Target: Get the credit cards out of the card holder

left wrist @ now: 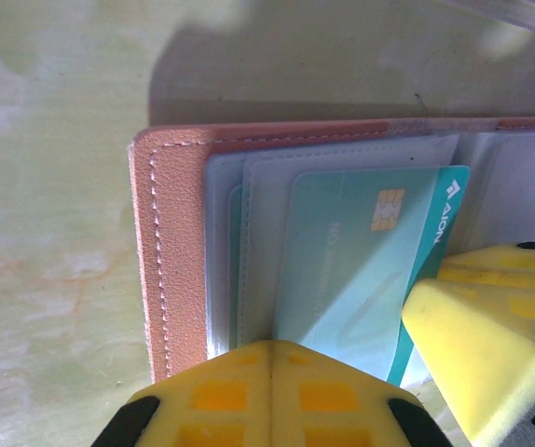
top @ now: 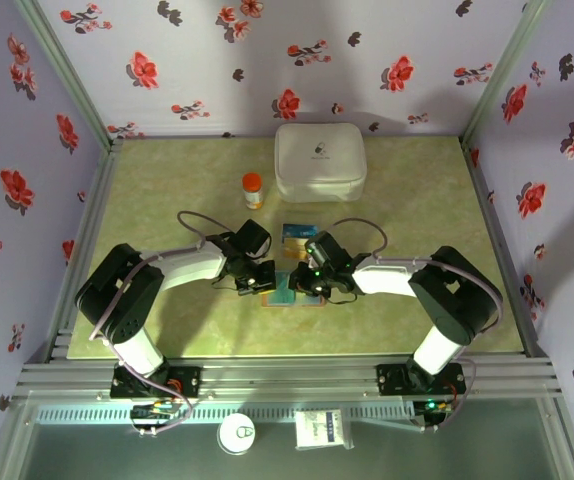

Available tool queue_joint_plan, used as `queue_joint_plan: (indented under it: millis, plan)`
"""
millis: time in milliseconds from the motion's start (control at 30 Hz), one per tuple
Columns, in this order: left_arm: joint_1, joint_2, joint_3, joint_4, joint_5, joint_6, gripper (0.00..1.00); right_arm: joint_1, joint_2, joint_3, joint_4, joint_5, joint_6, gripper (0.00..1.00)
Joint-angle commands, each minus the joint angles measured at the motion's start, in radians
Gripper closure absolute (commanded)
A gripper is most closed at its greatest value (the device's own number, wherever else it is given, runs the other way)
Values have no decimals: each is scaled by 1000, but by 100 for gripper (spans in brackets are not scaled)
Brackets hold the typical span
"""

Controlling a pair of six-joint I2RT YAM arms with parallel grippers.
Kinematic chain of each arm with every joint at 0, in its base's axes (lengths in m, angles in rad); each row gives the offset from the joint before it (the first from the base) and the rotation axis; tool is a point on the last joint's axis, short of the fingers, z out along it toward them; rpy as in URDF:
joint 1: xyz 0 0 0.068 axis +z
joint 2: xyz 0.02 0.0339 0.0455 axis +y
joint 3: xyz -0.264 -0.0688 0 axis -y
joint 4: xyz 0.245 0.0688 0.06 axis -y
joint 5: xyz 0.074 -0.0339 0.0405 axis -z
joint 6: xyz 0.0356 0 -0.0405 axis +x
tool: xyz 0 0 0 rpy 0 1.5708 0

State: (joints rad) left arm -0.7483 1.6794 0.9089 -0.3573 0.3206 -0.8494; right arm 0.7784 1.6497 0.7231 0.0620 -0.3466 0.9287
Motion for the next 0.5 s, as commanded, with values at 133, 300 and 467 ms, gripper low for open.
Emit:
queue_joint_plan:
  millis: [133, 300, 467]
  plan:
    - [-8, 20, 16, -46, -15, 33, 100, -13, -35, -31, 18, 1, 18, 88]
    - [-8, 19, 16, -52, -17, 30, 100, -24, -59, -49, 14, 5, 14, 89]
    - [-8, 18, 15, -53, -18, 32, 100, -31, -72, -60, 10, 4, 9, 90]
